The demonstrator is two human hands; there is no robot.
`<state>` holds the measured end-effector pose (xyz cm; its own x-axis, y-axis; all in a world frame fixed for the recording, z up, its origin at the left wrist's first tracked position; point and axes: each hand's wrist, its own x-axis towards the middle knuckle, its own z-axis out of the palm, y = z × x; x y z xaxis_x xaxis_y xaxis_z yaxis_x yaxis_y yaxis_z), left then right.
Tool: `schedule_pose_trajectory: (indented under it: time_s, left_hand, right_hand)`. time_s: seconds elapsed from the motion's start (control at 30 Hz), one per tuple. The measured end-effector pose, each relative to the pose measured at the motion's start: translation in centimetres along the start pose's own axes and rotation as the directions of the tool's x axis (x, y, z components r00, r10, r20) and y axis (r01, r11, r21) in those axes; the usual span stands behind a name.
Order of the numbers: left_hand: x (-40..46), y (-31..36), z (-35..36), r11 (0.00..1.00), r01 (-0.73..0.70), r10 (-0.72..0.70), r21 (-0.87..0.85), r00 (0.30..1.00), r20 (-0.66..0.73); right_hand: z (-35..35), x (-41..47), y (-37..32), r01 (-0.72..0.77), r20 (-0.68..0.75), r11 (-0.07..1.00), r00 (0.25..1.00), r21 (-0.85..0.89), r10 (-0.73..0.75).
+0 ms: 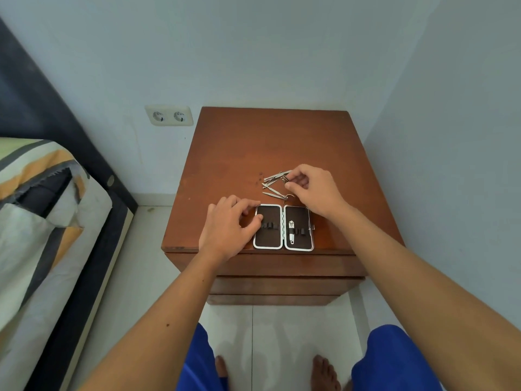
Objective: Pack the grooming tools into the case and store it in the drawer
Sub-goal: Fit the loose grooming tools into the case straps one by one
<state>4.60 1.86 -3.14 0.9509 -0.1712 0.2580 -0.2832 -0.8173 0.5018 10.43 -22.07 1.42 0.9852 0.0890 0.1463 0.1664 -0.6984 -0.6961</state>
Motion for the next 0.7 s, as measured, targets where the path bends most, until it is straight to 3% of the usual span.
schedule_pose_trajectory:
  time_s: [0.2, 0.7]
  left_hand:
    - [-0.1, 0.1, -0.1, 1.000, 0.001, -0.001, -0.001, 1.000, 0.006]
    - [0.0, 0.1, -0.2, 1.000, 0.010, -0.011, 0.013, 1.000, 0.026]
  right_hand:
    - [-1.6, -4.4, 0.8, -0.049, 0.114, 0.963, 0.993, 0.267, 0.019]
    - [-1.8, -6.3, 3.1, -0.074, 0.185, 0.975, 0.982, 0.208, 0.035]
